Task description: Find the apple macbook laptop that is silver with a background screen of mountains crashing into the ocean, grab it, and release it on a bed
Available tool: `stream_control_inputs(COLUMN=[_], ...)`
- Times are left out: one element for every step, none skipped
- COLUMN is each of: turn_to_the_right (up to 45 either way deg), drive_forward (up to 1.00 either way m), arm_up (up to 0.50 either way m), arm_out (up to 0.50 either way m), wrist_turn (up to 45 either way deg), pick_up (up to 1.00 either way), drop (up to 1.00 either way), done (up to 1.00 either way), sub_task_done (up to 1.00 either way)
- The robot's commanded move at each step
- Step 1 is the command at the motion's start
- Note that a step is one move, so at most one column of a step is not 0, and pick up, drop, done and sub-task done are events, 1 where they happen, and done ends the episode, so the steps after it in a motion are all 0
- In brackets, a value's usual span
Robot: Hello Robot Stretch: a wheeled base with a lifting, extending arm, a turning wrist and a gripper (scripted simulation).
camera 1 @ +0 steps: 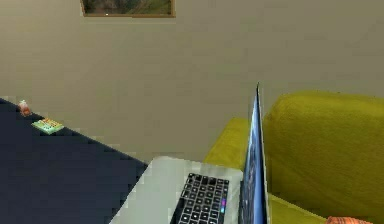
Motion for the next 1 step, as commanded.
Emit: stream_control_inputs(turn_to_the_right=[-45.0], drive_forward=[0.0], arm_up=[0.0], arm_out=[0.0], wrist_turn=[0.0], pick_up=[0.0], drop=[0.0], done=[0.0], sub_task_done=[0.0])
